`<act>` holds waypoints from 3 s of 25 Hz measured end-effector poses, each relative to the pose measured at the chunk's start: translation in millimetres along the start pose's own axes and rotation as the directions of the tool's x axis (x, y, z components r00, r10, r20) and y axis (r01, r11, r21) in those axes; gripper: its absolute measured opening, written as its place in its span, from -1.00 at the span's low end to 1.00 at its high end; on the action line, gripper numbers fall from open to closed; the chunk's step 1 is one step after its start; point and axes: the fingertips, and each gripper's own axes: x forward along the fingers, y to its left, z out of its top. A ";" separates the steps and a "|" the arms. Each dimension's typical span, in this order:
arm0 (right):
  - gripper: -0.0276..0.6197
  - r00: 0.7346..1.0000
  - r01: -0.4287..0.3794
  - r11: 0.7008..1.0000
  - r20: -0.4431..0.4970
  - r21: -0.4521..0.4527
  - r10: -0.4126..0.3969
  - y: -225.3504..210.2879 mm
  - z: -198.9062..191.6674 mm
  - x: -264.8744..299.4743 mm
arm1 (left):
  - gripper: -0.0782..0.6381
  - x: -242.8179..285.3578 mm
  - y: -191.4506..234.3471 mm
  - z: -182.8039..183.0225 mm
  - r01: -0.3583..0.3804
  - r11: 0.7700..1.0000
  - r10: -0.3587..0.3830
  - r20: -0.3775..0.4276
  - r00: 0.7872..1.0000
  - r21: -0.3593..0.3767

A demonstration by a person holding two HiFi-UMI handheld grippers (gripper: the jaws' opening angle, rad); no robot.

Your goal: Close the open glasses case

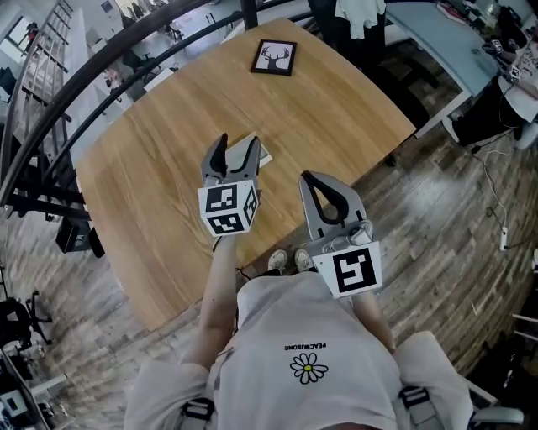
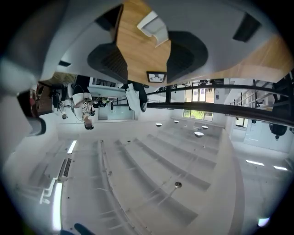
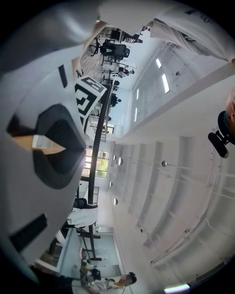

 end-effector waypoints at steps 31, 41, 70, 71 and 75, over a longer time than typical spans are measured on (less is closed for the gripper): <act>-0.89 0.992 0.082 0.996 -0.097 -0.033 -0.085 -12.7 -25.7 11.3 | -0.03 69.3 73.9 -153.8 -0.103 0.979 0.027 -0.389 0.921 -0.178; -0.89 0.988 0.098 0.994 -0.114 -0.044 -0.102 -17.5 -31.0 9.1 | -0.03 66.1 72.4 -163.3 -0.091 0.984 0.020 -0.416 0.909 -0.152; -0.89 0.990 0.077 0.995 -0.116 -0.064 -0.084 -8.3 -36.5 -3.5 | -0.03 25.2 19.0 -191.3 -0.071 0.976 -0.029 -0.443 0.896 -0.207; -0.89 0.990 0.078 0.995 -0.113 -0.056 -0.084 -8.2 -35.5 -4.1 | -0.03 24.6 18.4 -193.3 -0.075 0.974 -0.029 -0.449 0.893 -0.212; -0.89 0.991 0.082 0.996 -0.104 -0.041 -0.086 -9.5 -31.4 -8.3 | -0.02 23.1 16.3 -195.7 -0.096 0.971 -0.017 -0.458 0.889 -0.221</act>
